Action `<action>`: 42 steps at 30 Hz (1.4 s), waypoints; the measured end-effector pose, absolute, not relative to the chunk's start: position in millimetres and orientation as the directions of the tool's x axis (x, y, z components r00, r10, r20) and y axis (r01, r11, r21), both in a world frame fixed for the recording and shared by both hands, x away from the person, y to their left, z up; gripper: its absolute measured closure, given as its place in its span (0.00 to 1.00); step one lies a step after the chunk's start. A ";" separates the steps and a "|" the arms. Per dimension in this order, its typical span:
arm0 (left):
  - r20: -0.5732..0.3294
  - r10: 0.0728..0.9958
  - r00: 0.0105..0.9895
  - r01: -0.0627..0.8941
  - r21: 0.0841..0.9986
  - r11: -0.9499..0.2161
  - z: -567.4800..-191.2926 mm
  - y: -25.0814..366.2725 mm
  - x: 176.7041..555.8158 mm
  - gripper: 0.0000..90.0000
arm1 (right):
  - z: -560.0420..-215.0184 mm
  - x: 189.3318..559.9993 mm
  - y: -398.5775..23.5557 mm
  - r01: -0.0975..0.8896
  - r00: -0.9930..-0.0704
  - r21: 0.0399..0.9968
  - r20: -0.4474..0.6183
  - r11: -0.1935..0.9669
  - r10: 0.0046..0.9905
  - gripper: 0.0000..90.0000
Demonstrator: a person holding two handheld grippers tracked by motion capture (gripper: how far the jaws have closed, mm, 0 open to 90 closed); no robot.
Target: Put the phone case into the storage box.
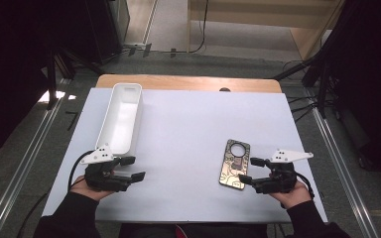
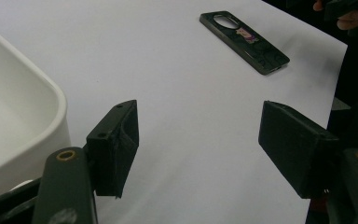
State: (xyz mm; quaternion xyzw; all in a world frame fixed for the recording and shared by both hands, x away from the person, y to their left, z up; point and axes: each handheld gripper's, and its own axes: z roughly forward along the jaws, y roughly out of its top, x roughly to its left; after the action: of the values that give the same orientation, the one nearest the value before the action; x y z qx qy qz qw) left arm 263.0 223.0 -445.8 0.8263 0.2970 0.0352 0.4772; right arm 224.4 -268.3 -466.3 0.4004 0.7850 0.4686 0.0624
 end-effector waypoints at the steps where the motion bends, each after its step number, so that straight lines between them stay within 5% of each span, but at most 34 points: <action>1: -0.226 0.524 0.822 0.458 0.809 -0.370 -445.7 223.1 263.0 0.32 | -466.3 224.3 -268.4 0.571 -0.671 0.785 0.278 0.239 0.687 0.19; 42: -0.216 0.528 0.821 0.457 0.804 -0.382 -446.0 222.4 262.5 0.32 | -466.1 224.2 -269.5 0.572 -0.669 0.785 0.280 0.237 0.688 0.20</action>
State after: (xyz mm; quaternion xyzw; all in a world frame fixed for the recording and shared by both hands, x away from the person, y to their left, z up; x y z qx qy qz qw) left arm 262.5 222.4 -446.0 0.8303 0.2964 0.0377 0.4704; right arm 224.2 -269.5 -466.1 0.4019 0.7840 0.4691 0.0618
